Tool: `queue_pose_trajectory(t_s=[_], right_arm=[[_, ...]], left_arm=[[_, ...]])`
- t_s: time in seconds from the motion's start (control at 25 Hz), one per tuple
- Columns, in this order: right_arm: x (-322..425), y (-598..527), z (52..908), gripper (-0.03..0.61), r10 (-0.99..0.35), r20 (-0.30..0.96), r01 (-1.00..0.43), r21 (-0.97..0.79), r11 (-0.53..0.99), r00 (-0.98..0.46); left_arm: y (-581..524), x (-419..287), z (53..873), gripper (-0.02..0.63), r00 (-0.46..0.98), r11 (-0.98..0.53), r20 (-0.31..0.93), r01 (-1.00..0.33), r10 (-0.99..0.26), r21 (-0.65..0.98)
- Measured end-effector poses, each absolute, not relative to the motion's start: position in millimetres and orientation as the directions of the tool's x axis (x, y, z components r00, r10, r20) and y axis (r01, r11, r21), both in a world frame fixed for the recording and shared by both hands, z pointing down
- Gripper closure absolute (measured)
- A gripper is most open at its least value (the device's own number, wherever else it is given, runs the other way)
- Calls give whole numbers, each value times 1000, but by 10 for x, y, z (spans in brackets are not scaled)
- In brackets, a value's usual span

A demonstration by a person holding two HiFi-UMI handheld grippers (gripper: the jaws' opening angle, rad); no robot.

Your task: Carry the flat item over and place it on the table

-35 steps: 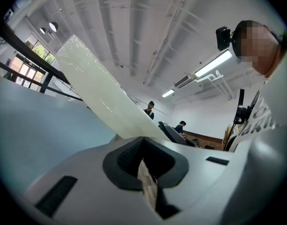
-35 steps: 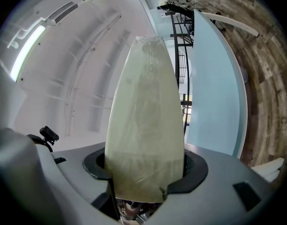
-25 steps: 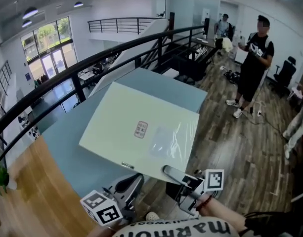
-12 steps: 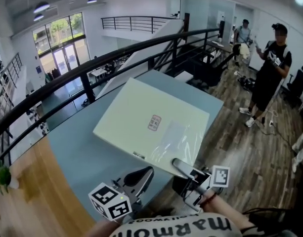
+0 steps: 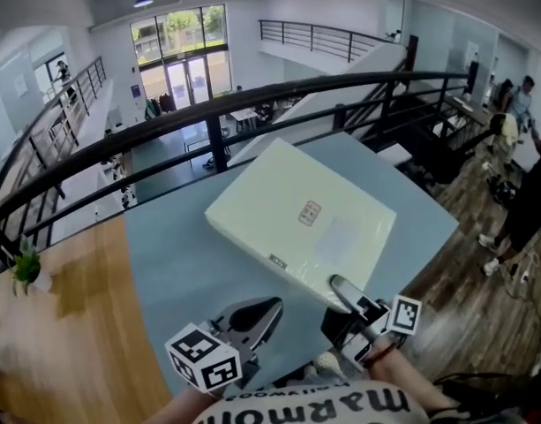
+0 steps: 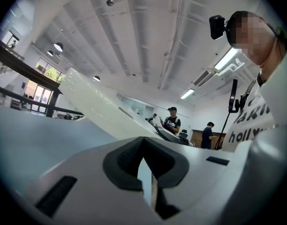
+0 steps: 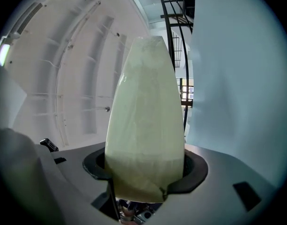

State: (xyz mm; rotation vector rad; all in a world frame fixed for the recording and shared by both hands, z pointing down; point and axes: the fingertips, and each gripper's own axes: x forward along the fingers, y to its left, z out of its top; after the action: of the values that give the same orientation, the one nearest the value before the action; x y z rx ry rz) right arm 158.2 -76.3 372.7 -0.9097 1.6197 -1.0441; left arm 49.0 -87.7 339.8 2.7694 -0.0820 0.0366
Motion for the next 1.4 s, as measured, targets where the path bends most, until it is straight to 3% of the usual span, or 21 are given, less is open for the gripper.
queue_pose_trajectory(t_s=[0.36,0.88,1.4], right_arm=[[2176,-1566,3736,284,-845,-315,-11,-935,354,-432],[2662,-2116,4089,284,-792,-241,47,-964,260,-561],[2834,-2361,4539,284,-769,-154,47,-986,159,-621]], left_arm=[[-1435,977,3466,612,951,-847,38,-290,-306,445],[-1542,1319,3738,612,849,-706,61,-475,-525,526],[-1508,1406,3966,612,763,-586,133,-584,-633,562]])
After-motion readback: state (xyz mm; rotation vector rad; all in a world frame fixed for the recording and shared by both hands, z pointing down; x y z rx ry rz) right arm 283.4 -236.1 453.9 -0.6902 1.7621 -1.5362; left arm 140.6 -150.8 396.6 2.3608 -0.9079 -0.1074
